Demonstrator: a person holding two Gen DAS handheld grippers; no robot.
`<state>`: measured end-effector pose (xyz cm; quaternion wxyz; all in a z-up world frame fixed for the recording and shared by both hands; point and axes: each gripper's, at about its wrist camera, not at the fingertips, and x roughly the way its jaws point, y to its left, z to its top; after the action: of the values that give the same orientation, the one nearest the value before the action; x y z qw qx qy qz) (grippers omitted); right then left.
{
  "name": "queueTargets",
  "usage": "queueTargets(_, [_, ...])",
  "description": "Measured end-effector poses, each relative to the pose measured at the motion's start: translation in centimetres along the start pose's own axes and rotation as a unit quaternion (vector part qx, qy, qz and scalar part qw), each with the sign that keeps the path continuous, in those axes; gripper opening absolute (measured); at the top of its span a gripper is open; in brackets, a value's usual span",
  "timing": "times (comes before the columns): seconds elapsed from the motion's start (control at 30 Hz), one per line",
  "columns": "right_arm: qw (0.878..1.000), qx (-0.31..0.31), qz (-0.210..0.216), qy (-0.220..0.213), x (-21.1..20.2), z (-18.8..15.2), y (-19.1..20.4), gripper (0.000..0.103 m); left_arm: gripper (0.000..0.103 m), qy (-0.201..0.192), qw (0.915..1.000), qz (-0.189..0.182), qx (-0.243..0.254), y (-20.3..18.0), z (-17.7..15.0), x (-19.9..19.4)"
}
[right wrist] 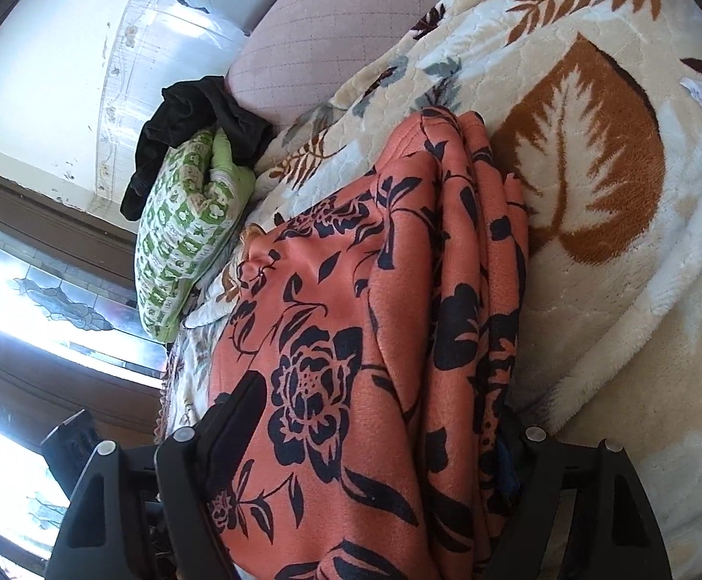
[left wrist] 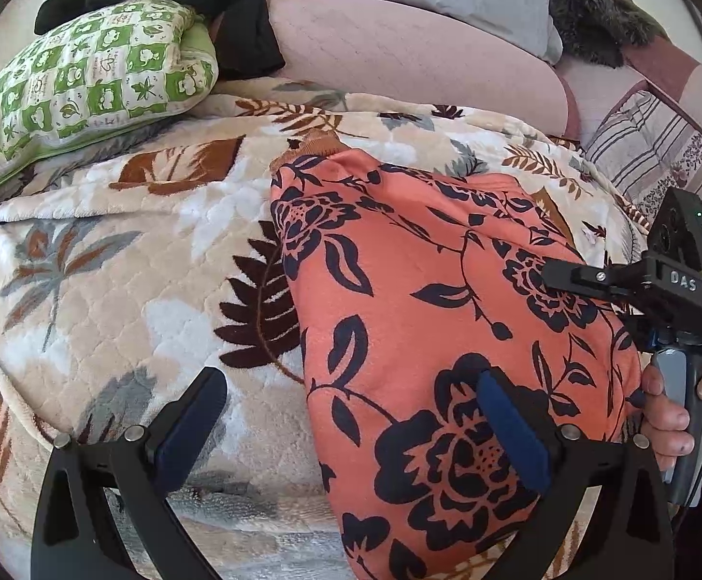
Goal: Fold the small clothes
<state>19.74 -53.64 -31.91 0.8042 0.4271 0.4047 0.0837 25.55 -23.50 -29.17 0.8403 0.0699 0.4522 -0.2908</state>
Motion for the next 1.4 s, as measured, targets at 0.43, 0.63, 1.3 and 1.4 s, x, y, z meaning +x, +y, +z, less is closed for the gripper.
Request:
queueTargets(0.43, [0.999, -0.032, -0.036, -0.020, 0.5, -0.4, 0.6, 0.047, 0.103, 0.012, 0.9996, -0.023, -0.012, 0.0, 0.2, 0.7])
queueTargets(0.63, [0.999, -0.026, -0.032, -0.023, 0.6, -0.5, 0.6, 0.047, 0.103, 0.026, 0.9978, -0.052, -0.032, 0.1, 0.5, 1.6])
queueTargets(1.3, [1.000, 0.006, -0.003, -0.017, 0.9, -0.7, -1.0, 0.047, 0.089, 0.035, 0.9962, -0.074, -0.032, -0.9, 0.8, 2.6])
queueTargets(1.4, [1.000, 0.005, -0.005, -0.018, 0.8, -0.7, -0.9, 0.047, 0.084, 0.032, 0.9965, -0.072, -0.029, -1.0, 0.8, 2.5])
